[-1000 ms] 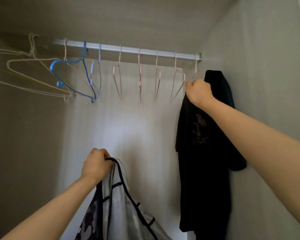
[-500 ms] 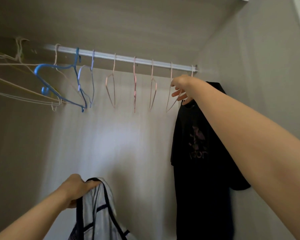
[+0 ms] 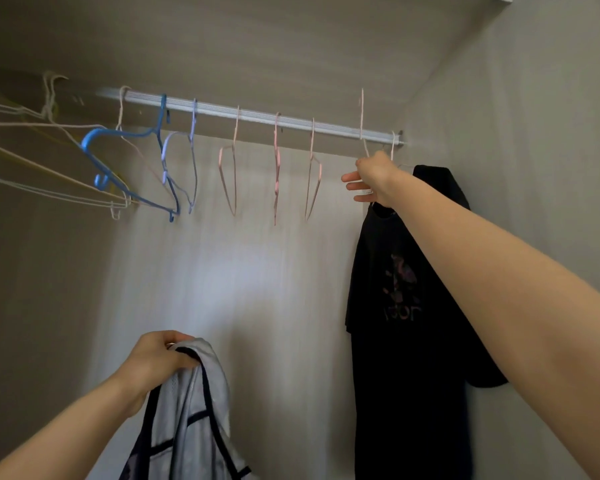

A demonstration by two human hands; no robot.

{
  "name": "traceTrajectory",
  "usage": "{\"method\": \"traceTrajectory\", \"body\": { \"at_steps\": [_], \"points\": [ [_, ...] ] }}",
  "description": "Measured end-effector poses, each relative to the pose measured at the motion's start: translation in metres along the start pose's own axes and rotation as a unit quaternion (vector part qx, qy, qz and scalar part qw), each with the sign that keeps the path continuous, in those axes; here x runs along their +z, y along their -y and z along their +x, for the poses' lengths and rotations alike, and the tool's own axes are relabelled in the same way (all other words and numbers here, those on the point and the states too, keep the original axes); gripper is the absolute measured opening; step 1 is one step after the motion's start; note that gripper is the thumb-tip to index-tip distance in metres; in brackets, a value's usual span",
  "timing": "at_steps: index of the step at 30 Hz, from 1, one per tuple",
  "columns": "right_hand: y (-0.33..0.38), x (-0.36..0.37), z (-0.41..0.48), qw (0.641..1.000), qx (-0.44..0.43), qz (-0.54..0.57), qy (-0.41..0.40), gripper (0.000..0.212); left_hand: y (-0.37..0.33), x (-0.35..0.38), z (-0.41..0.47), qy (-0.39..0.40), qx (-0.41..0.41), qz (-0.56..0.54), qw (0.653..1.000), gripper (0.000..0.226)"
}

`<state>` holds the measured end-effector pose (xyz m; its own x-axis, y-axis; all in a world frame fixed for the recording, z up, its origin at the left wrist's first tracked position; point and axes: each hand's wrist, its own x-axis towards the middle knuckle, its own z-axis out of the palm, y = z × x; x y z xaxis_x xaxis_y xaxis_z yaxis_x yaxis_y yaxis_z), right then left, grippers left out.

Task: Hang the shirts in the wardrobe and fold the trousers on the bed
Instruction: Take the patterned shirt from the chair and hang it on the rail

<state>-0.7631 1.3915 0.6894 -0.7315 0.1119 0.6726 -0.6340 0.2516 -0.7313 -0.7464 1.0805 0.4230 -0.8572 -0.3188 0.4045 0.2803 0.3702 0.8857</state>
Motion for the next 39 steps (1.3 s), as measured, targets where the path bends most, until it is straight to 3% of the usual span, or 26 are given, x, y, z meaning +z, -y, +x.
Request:
{"method": "traceTrajectory", "body": {
  "at_steps": [6,13,23,27,31,36,39],
  "points": [
    [-0.006,-0.001,-0.026,0.999,-0.044,-0.02,-0.004,0.039,0.0,0.008,-0.014,-0.023,0.022,0.005,0.999,0.019],
    [-0.044,0.001,-0.071,0.999,-0.031,0.005,0.029,0.029,-0.004,0.016,-0.028,-0.04,0.013,0.008,0.999,0.017],
    [-0.126,0.001,-0.157,0.997,0.036,0.048,0.044,0.019,-0.02,0.019,-0.038,0.029,-0.115,0.023,0.993,0.018],
    [-0.155,-0.004,-0.186,0.991,0.087,0.048,0.089,0.022,-0.014,0.021,-0.047,0.07,-0.146,0.021,0.987,0.014],
    [-0.184,-0.011,-0.216,0.976,0.155,0.047,0.145,0.021,0.005,0.016,-0.048,0.071,-0.129,0.068,0.987,0.02],
    [-0.204,-0.022,-0.254,0.925,0.224,0.222,0.214,0.024,0.031,0.007,-0.047,0.008,-0.072,0.122,0.99,0.012],
    [-0.208,-0.024,-0.27,0.909,0.233,0.237,0.252,0.027,0.048,-0.003,-0.044,-0.023,-0.077,0.111,0.991,0.022]
  ]
}}
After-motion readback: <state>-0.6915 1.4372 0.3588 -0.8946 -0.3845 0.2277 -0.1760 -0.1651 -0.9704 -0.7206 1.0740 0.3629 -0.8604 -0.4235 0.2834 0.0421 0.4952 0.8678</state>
